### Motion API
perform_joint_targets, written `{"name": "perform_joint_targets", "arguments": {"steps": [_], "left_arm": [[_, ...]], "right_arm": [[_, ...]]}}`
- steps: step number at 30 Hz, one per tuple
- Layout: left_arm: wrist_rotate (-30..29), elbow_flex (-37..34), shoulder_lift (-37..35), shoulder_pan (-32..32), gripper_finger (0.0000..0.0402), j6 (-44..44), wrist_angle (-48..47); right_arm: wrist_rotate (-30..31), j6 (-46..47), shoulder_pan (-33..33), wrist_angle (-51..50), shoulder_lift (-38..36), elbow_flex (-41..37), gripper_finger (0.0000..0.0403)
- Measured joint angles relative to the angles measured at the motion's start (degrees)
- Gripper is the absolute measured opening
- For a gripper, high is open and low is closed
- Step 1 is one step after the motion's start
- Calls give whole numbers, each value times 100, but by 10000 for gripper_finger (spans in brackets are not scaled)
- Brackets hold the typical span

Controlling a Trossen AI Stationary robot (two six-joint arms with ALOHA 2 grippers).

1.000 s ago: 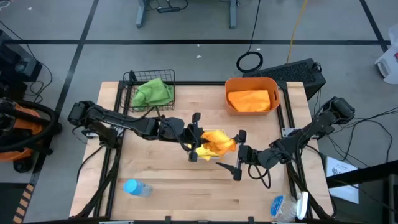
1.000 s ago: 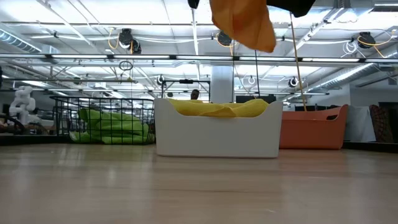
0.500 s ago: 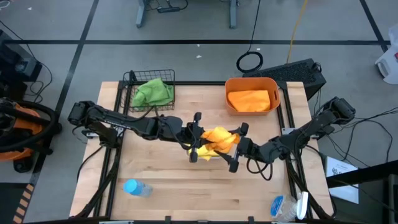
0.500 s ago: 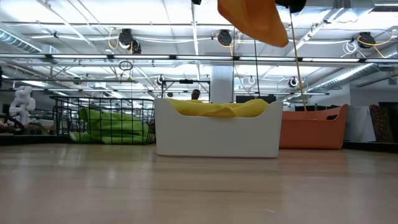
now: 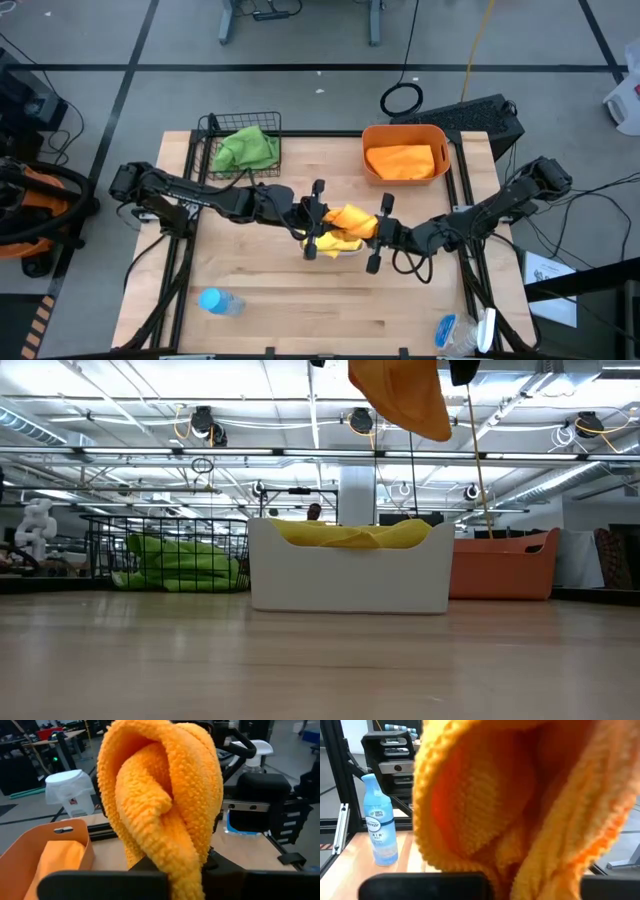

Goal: Sort microfiber towel by color & place in baskets
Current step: Put the orange microfiber towel into the orange bin

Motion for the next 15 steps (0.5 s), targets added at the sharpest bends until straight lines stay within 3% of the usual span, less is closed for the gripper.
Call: {"name": "perform_joint_targets", "arguments": {"steps": [3,6,15], "left_arm": [[98,2,0,0,38,58,-112],[43,9,-30,2,82,136,-383],[-1565,4,-100,153,235,-64,-2210]], "right_arm": [[-36,-23,-58,-36,0,0,24],[-15,-81,-70,-222,-41,-2,17],[731,-19,-203,-1342,-593,2,8]]}}
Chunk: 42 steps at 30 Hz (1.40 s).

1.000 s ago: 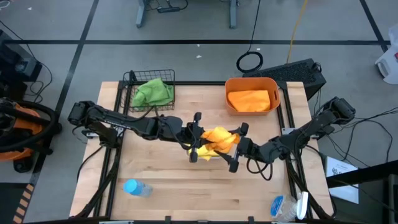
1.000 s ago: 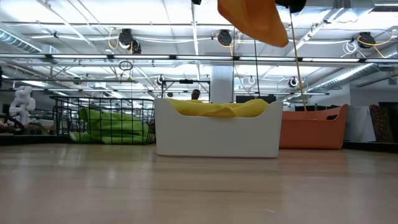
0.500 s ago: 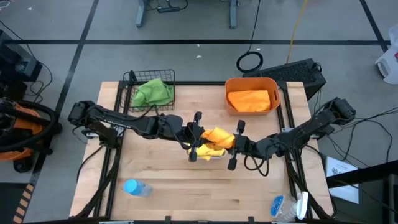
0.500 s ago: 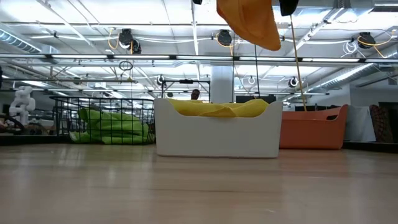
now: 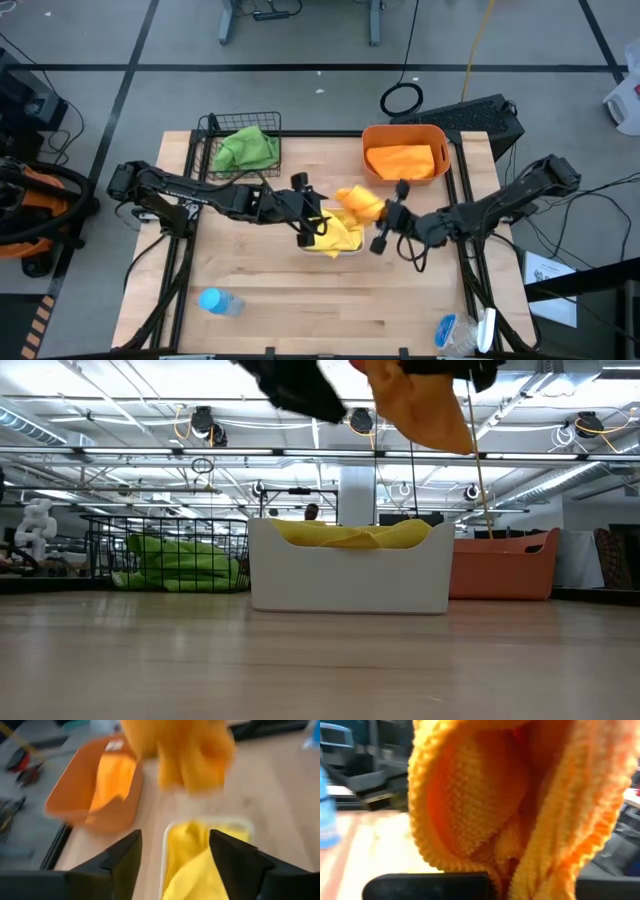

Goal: Sort microfiber towel by color & place in baskets
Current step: Put the orange microfiber towel into the orange bin

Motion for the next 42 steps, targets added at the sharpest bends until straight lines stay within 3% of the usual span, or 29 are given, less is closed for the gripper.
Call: {"name": "perform_joint_targets", "arguments": {"steps": [5,11,20,27,33,42], "left_arm": [[-448,-2,-16,50,258,-447,-788],[-457,-297,-111,-2,260,-359,-323],[-457,-1642,-830,-31,260,-206,1881],[-459,-1674,-1021,-70,260,-206,1922],[-459,-1674,-1021,-118,260,-206,1885],[-452,-1674,-1021,-151,260,-208,1803]], "right_arm": [[448,-21,-413,-954,-652,0,8],[568,209,-1543,-2152,-1313,0,7],[-856,215,-3696,-3076,-1221,0,7],[-2304,8,-5130,-3088,-653,0,7],[-2979,-394,-5648,-3084,97,0,7],[-3206,-640,-5811,-3460,838,107,11]]}}
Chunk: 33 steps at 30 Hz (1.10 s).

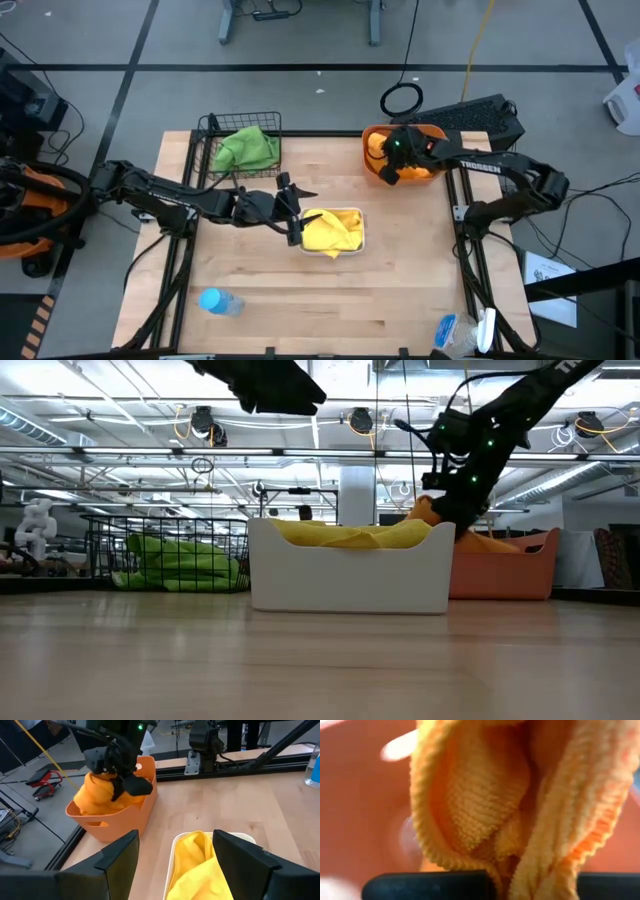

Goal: Sort microfiber towel by color & place in baskets
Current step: Put the orange microfiber towel into the orange bin

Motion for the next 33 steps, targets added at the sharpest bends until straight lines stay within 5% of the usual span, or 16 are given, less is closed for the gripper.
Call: {"name": "perform_joint_targets", "arguments": {"steps": [6,12,17,24,33], "left_arm": [[7,0,0,0,260,2,-90],[16,0,0,0,260,3,-91],[248,0,0,0,260,4,-99],[317,0,0,0,260,4,-224],[317,0,2,0,260,5,-259]], "right_arm": [[-607,-281,-77,-881,186,458,12],[-179,-215,-167,-862,210,525,40],[-135,-216,-208,-859,210,525,107],[894,-342,-195,-611,172,525,195],[1306,-421,-187,-686,134,525,230]]}}
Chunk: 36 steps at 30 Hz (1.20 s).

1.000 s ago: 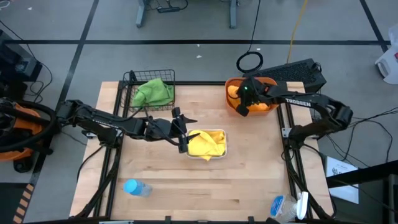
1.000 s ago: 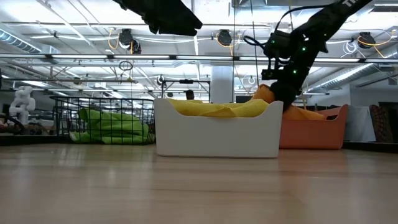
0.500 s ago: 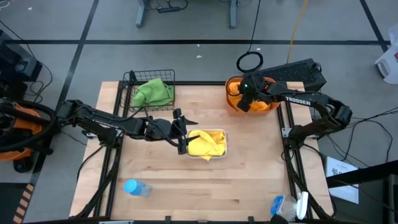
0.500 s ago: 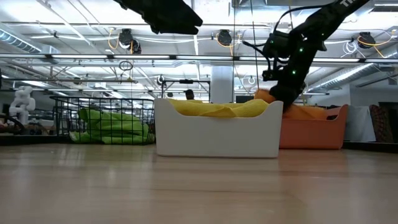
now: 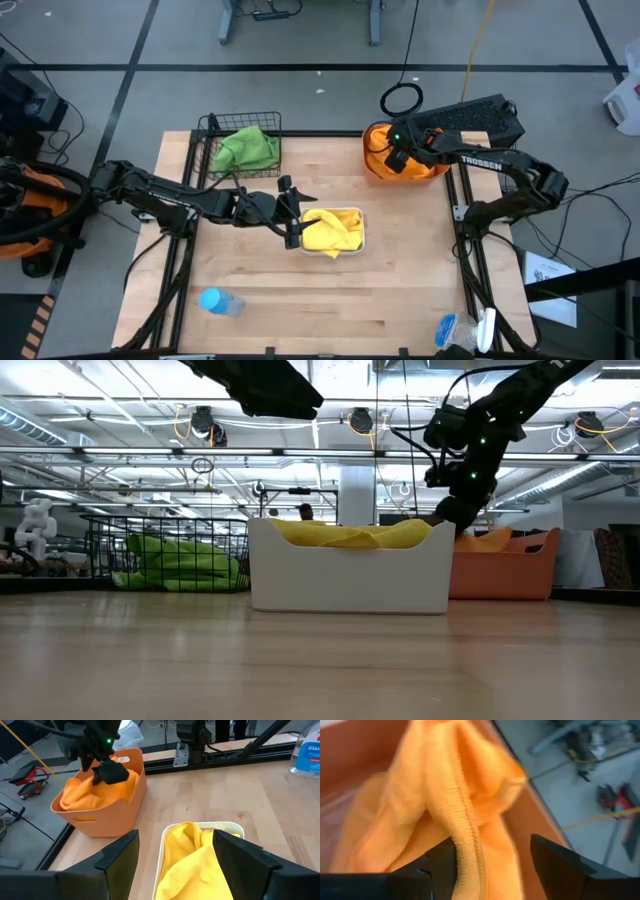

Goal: Sort microfiber towel by color & place in baskets
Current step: Put the orange microfiber towel into the orange bin

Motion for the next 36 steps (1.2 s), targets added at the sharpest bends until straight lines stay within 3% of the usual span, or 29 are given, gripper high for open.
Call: {"name": "perform_joint_targets", "arguments": {"steps": [2,6,12,24,29,36], "left_arm": [[0,0,0,0,260,0,-10],[0,0,0,5,260,3,-126],[0,0,0,17,260,52,-129],[0,0,2,17,260,41,-134],[0,0,0,17,260,45,-209],[0,0,2,17,260,40,-278]], "right_arm": [[280,111,20,-5,-79,0,228],[282,317,150,3,-371,0,215],[-983,644,265,323,-640,0,181],[-1571,833,-410,962,602,-4,10],[-1227,913,-681,1022,1019,-4,12],[-1274,1002,-736,1092,846,-4,2]]}}
